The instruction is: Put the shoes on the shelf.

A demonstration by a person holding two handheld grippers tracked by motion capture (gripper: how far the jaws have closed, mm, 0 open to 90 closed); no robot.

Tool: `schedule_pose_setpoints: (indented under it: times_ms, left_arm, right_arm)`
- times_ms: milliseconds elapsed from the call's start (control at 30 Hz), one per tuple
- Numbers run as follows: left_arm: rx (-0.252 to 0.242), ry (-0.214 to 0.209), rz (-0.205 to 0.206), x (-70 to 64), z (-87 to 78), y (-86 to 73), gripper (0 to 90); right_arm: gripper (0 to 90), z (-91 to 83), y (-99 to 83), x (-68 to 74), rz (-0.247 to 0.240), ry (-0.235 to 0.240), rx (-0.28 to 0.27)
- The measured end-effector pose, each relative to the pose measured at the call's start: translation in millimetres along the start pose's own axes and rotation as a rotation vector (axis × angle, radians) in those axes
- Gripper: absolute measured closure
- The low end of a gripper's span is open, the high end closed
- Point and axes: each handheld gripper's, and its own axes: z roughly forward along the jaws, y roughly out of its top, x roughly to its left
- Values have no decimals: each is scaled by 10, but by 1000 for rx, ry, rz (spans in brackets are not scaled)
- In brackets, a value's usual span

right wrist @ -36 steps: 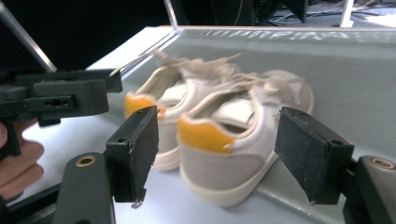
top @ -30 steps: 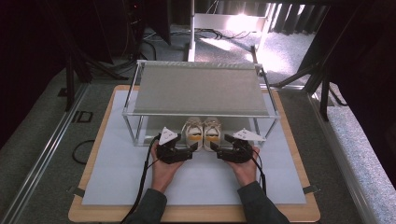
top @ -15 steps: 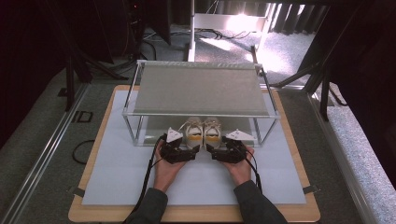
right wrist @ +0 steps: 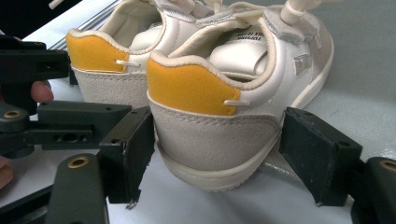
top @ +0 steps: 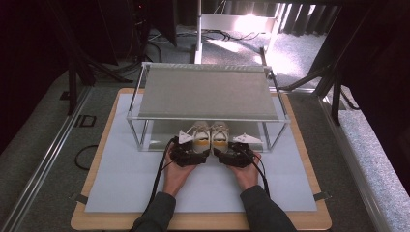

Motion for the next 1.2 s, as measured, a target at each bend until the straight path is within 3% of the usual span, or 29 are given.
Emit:
schedule_pose_setpoints:
  times_ms: [200,567,1200]
  left_arm:
    - [7,16,-15,-17,-12,24,228]
    - [-47,8,-36,-7,-30,116,239]
    - [-40,5,-62,77,90,167,238]
  right_arm:
    - [288,-8,2,15,-2,-5,-4]
    - [306,-37,120,-28,-12,15,-28]
    - [322,59,196,-93,-26,-1,-30]
